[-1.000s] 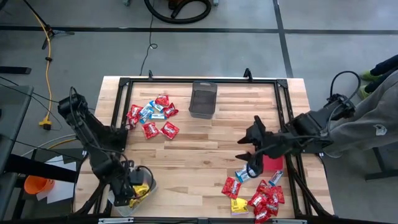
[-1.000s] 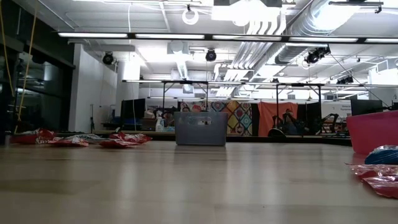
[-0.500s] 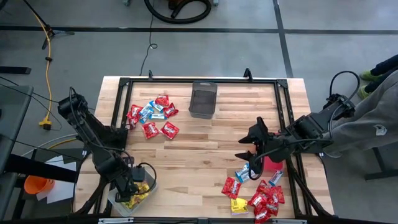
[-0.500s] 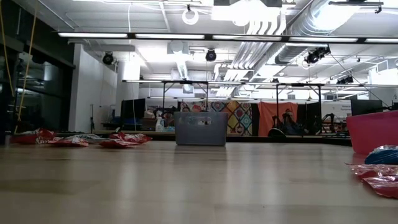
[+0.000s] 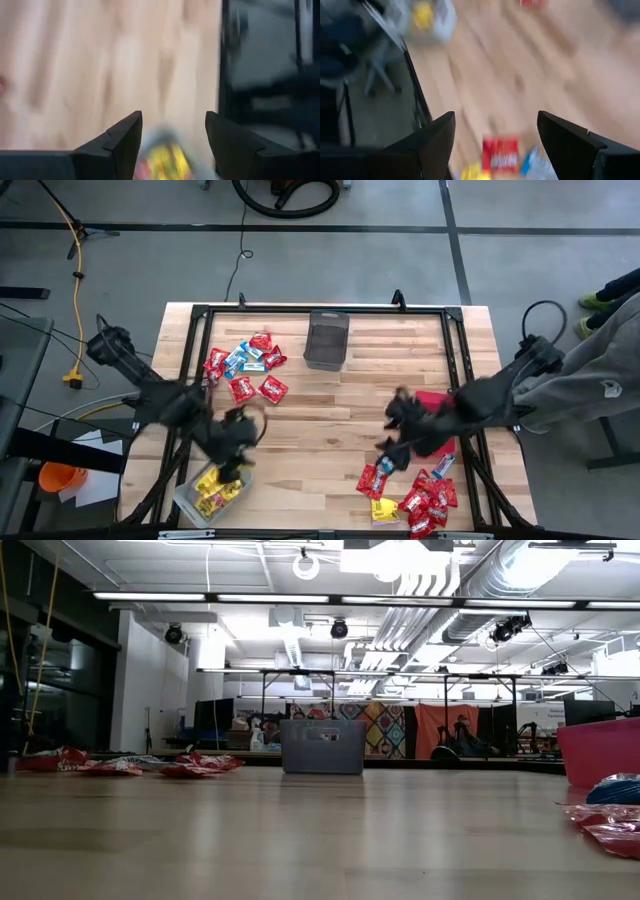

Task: Sort candy
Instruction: Put the yellow candy pack into the gray bin

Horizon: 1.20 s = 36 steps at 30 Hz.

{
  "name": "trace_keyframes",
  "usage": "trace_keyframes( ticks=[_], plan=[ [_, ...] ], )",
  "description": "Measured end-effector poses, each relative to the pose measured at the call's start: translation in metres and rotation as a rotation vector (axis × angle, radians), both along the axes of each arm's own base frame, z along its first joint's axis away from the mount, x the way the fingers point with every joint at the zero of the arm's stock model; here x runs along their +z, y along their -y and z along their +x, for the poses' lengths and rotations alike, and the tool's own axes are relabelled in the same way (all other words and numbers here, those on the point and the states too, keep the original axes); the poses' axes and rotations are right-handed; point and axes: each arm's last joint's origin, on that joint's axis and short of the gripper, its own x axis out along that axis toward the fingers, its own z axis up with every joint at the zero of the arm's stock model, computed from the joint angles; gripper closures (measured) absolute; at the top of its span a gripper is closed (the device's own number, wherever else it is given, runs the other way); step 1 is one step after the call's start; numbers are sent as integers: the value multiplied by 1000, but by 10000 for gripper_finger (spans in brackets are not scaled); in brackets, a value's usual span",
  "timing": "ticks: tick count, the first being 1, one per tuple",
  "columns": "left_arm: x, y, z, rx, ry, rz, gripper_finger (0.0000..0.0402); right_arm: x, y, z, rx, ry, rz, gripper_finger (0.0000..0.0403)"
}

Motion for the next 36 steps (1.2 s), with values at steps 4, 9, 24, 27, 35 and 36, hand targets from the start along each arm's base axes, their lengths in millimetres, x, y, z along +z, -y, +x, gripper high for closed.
trace_keyframes(
  ticks=[4,9,24,27,35,36],
  plan=[
    [10,-24,27,103,179,66,194,-61,-33,6,11,-196,177,126],
    [15,-45,43,165,262,103,194,-125,-82,9,51,-241,385,126],
    [17,-50,47,153,289,137,194,-200,-131,29,119,-578,103,126],
    [17,-50,47,154,289,136,194,-210,-132,30,121,-613,63,126],
    [17,-50,47,176,288,122,194,-214,-132,27,111,-617,11,150],
    [17,-50,47,176,288,122,194,-214,-132,27,114,-620,6,165]
  ],
)
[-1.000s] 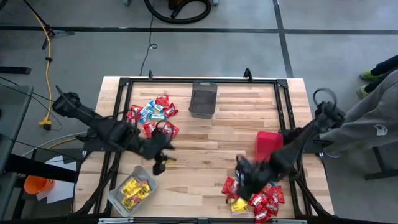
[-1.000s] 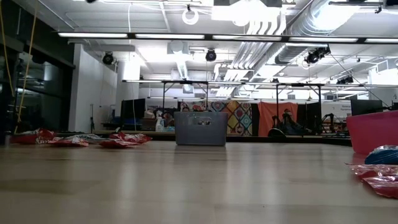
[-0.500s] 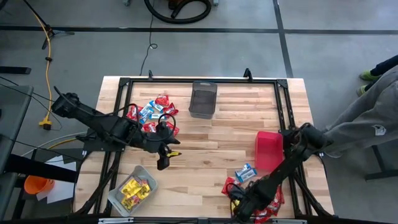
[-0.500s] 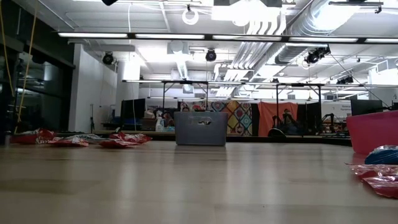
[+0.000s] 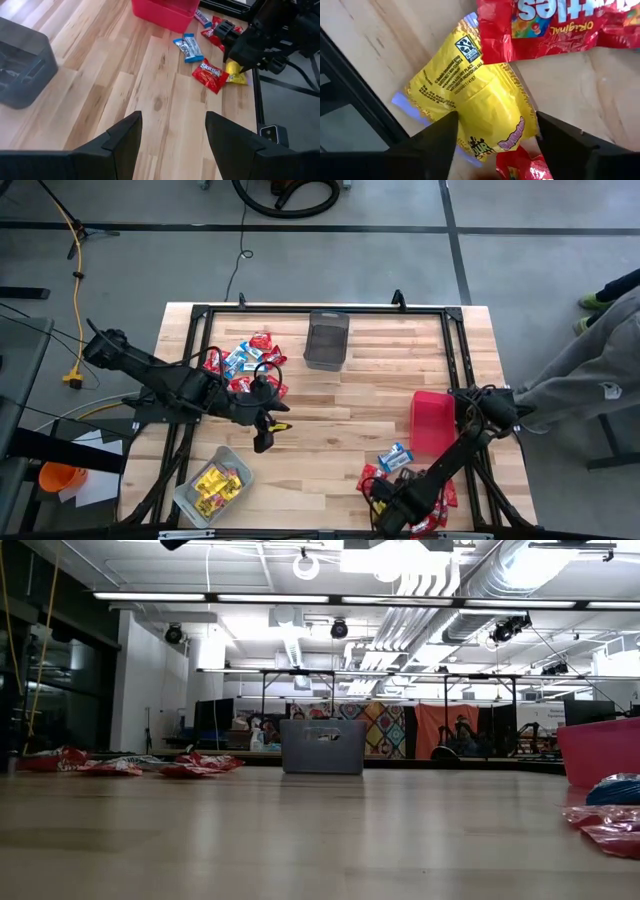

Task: Sort candy
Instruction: Put the yellow candy pack into the gray bin

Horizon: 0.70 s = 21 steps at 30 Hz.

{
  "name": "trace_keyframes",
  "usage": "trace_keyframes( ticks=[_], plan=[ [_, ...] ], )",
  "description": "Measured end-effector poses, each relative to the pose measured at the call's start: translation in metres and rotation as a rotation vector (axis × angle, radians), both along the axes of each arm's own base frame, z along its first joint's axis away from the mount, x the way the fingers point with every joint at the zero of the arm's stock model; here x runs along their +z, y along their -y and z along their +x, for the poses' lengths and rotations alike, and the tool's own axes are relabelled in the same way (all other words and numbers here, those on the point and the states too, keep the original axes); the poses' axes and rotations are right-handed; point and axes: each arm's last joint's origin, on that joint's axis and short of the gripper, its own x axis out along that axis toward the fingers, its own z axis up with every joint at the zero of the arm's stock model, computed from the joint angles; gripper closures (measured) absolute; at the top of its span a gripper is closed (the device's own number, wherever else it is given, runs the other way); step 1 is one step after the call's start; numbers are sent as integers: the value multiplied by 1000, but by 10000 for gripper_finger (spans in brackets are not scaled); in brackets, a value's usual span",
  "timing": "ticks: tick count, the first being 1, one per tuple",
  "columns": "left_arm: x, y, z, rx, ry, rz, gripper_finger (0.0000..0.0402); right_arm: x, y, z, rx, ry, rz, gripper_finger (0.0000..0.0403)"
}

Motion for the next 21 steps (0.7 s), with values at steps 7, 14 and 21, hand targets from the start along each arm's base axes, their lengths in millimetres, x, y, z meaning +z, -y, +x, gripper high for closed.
trace_keyframes(
  ticks=[7,14,21],
  plan=[
    [38,-4,-10,-67,111,35,194,23,0,0,208,-69,-55,369],
    [86,-22,-39,25,294,164,194,100,11,12,430,-42,-173,360],
    [91,-29,-52,105,324,150,194,154,42,41,344,185,-338,396]
  ],
)
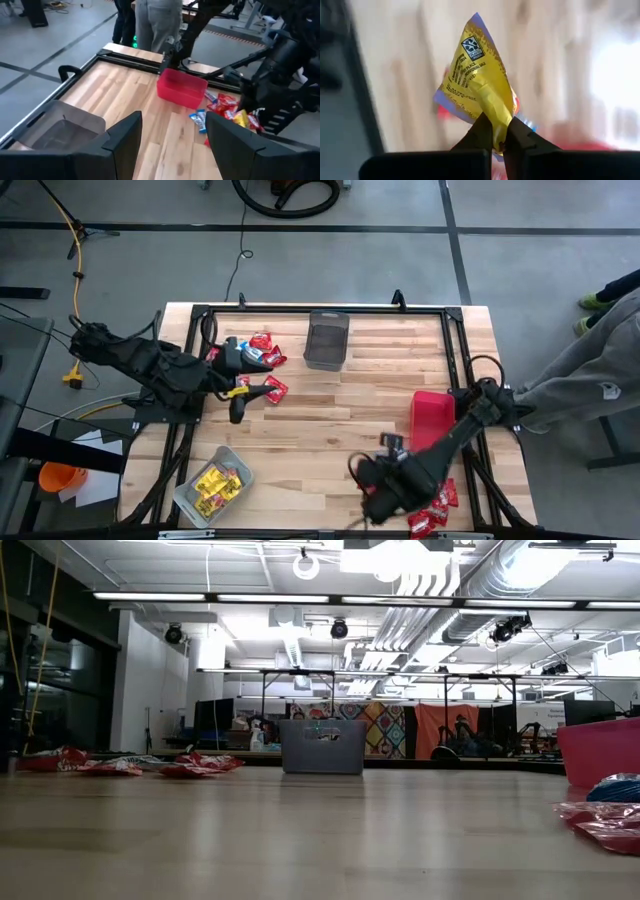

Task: Sort candy
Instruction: Put the yellow candy pack into the gray bin

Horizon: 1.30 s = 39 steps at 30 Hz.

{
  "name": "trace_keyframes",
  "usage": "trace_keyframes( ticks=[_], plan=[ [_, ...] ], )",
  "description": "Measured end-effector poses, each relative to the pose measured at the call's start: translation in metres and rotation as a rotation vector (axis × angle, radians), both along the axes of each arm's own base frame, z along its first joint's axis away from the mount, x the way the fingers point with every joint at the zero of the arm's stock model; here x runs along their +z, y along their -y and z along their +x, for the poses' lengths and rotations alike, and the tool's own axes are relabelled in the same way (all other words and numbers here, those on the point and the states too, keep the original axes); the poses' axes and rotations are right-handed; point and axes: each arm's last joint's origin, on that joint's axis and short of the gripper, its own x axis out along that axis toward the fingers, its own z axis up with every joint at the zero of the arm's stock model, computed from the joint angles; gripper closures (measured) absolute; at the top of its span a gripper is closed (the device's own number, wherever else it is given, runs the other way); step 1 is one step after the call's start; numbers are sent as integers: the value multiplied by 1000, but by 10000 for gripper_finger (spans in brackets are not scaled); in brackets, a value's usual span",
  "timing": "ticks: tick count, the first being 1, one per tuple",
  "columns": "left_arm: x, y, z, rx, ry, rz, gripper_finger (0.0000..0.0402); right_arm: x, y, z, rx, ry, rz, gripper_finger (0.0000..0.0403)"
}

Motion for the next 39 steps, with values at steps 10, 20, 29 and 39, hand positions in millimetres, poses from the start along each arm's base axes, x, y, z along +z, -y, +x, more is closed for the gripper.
trace_keyframes(
  ticks=[10,20,29,39],
  plan=[
    [-63,25,21,-29,-75,-35,194,4,50,53,-115,260,-124,394],
    [-109,38,32,-26,65,-190,194,15,85,83,-168,421,-192,398],
    [-110,33,34,2,77,-156,194,28,93,99,-134,563,-211,399],
    [-110,28,37,28,79,-158,195,33,92,103,-114,620,-254,400]
  ],
)
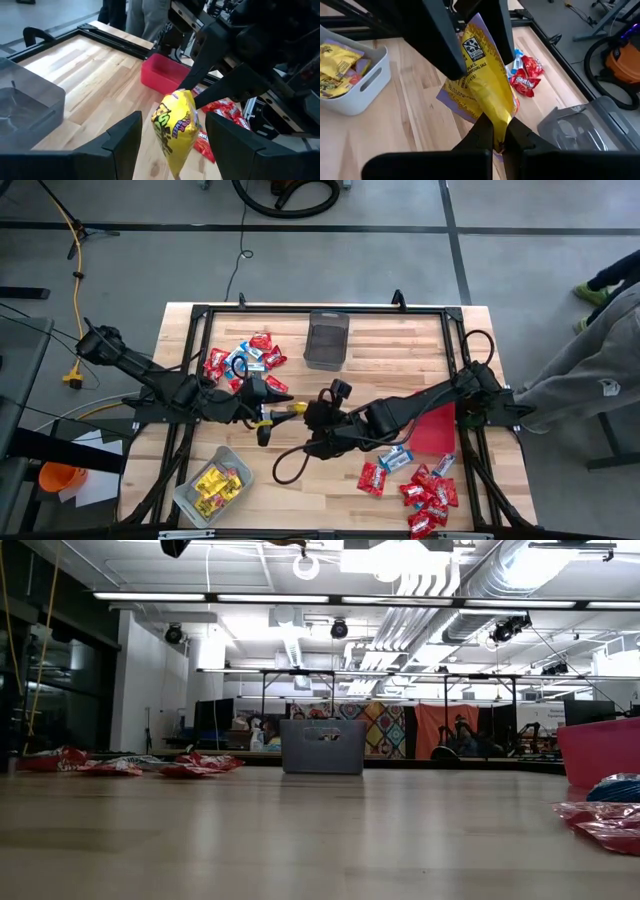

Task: Sort candy
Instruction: Put the yellow candy pack into the gray bin

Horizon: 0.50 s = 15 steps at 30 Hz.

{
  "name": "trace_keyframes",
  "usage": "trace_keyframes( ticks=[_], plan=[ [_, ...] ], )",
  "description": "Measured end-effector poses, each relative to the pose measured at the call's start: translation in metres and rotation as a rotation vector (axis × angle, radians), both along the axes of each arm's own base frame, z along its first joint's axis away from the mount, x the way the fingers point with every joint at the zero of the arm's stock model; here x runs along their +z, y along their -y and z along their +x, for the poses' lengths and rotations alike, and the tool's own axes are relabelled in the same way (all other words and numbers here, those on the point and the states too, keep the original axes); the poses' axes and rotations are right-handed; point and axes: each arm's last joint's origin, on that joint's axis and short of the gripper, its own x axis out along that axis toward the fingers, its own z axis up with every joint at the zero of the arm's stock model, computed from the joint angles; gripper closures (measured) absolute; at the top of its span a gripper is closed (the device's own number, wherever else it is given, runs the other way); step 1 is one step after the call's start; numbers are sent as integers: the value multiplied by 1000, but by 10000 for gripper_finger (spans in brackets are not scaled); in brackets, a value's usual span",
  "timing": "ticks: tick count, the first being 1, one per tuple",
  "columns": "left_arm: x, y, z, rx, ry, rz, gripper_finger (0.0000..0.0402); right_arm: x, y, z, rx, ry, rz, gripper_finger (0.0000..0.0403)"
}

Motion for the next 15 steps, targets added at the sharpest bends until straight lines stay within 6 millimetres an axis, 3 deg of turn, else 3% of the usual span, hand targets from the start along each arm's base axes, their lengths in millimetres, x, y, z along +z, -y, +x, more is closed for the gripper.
trace_keyframes(
  ticks=[4,10,15],
  plan=[
    [0,0,0,-13,-5,27,224,1,-1,1,5,10,11,391],
    [0,0,0,-25,-9,43,376,1,0,1,7,11,14,355],
    [-1,0,0,-19,-15,51,395,0,-1,1,37,-7,47,292]
  ],
)
